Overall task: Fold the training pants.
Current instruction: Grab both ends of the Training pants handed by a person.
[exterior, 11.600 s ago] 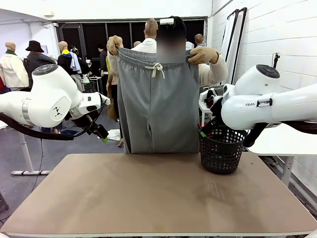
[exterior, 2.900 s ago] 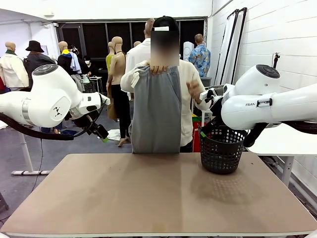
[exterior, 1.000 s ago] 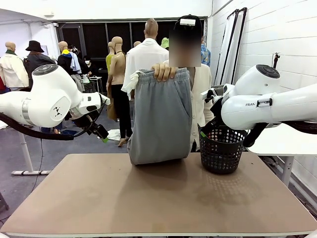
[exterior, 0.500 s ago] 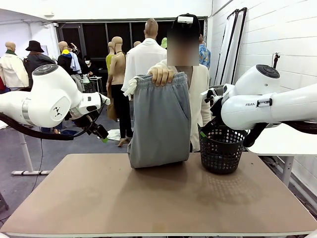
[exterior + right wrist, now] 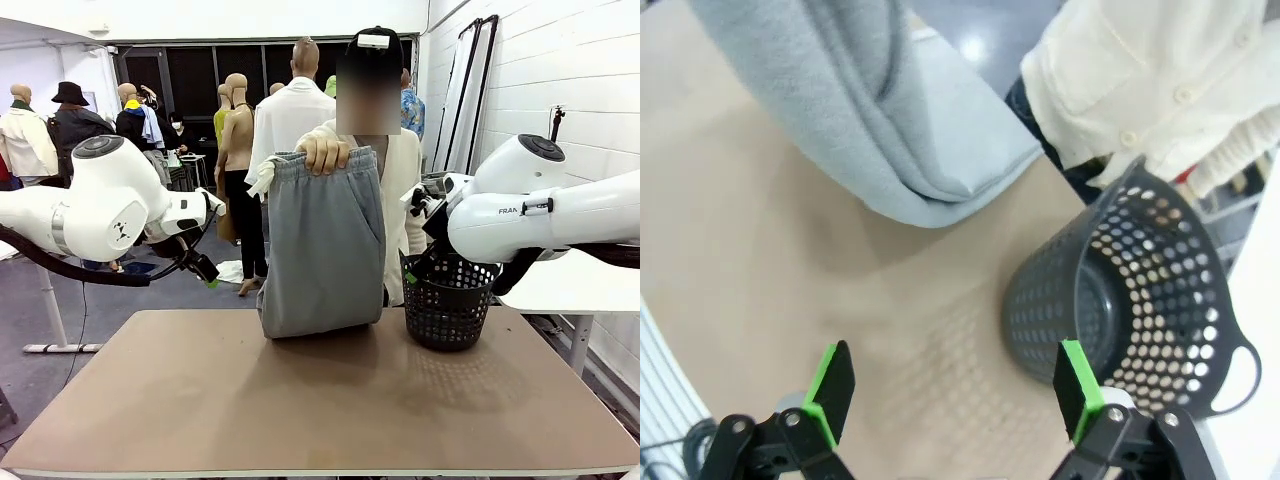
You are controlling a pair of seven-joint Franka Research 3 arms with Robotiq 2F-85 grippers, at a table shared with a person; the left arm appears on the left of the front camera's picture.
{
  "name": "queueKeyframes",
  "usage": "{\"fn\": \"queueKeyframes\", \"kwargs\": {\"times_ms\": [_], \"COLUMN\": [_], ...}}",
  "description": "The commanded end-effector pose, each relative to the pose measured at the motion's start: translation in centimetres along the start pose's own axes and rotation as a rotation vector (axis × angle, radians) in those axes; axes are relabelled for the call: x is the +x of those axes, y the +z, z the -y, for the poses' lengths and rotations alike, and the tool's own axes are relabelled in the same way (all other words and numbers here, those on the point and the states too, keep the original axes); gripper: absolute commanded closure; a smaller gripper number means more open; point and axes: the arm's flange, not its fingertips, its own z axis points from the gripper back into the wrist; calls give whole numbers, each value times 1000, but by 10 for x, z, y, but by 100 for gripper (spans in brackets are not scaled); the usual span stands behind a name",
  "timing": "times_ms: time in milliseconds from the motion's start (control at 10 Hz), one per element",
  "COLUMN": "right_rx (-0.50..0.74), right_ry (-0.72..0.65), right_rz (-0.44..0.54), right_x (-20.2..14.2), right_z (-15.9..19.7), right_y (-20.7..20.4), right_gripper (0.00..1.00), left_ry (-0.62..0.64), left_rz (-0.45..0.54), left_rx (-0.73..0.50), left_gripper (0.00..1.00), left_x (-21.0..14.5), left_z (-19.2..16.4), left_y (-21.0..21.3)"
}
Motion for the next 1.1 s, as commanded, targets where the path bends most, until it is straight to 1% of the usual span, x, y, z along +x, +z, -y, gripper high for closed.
{"fn": "queueKeyframes", "kwargs": {"times_ms": [0, 200, 300, 400, 600, 800, 900, 1000], "right_rx": [88, 140, 151, 165, 159, 149, 121, 153], "right_ry": [101, 168, 189, 207, 255, 291, 290, 268], "right_rz": [60, 90, 112, 120, 143, 131, 111, 108], "right_x": [-12, -18, -19, -20, -21, -20, -19, -18], "right_z": [8, 10, 12, 13, 12, 9, 7, 8], "right_y": [-15, -27, -32, -36, -42, -44, -42, -35], "right_gripper": [0, 0, 0, 0, 0, 0, 0, 0], "left_ry": [-66, -137, -193, -248, -339, -415, -412, -371], "left_rz": [62, 75, 81, 68, 11, -20, -35, -14], "left_rx": [7, -14, -41, -73, -116, -132, -102, -102], "left_gripper": [0, 0, 0, 0, 0, 0, 0, 0], "left_x": [-1, -4, -5, -6, -6, -7, -6, -10], "left_z": [-5, -6, -8, -8, -8, -5, -4, 3], "left_y": [-19, -31, -37, -40, -45, -47, -44, -51]}}
